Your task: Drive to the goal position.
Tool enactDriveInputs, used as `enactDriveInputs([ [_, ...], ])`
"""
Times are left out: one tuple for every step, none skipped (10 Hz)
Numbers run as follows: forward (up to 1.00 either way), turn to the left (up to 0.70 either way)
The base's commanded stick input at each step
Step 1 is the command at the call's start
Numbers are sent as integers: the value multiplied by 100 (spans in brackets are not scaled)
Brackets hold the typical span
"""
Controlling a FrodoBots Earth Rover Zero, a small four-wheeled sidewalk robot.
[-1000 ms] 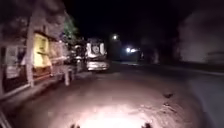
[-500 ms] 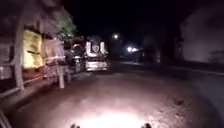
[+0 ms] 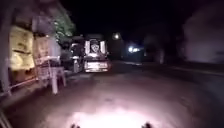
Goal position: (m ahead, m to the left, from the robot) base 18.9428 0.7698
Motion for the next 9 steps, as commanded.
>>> enactDriveInputs([
  [70,0],
  [70,0],
  [70,0],
  [70,0],
  [70,0],
  [70,0],
  [70,0],
  [70,0],
  [70,0],
])
